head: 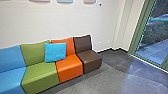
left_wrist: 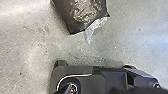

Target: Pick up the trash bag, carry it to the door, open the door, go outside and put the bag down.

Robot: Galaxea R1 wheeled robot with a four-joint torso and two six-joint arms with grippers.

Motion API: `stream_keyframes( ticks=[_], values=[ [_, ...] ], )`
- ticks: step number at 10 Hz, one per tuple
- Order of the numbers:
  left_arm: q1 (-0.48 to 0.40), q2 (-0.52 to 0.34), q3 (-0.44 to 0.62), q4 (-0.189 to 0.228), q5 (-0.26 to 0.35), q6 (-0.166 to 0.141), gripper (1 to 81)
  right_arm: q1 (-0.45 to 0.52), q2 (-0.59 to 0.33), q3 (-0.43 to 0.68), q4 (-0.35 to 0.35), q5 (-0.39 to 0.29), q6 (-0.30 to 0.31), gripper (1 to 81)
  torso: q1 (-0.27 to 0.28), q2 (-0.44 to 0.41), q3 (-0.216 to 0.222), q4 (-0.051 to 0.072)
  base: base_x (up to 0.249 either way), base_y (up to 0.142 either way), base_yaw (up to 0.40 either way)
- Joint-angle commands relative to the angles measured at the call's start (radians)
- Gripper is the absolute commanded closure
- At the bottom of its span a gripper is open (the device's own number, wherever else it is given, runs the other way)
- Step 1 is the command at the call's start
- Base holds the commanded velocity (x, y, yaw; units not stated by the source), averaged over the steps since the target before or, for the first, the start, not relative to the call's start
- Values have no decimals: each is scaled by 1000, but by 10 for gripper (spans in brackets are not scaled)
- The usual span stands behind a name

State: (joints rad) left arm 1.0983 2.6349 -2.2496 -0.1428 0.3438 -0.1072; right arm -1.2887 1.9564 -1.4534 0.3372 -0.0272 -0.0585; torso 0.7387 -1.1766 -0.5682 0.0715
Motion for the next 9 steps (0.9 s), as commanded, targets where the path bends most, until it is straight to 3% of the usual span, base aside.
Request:
stream_keyframes(
  ticks=[1,5,9],
  values=[
    [-135,-28,-1,-43,93,-2,10,73,-78,42,17,-69,2,10,63,-98,-92,0,0,0,0],
    [-206,-6,-42,-73,141,-5,10,119,-81,82,23,-91,8,10,156,-243,-230,0,0,0,0],
    [-235,19,-62,-86,142,-8,10,179,-84,114,25,-137,8,10,244,-380,-362,0,0,0,0]
  ],
)
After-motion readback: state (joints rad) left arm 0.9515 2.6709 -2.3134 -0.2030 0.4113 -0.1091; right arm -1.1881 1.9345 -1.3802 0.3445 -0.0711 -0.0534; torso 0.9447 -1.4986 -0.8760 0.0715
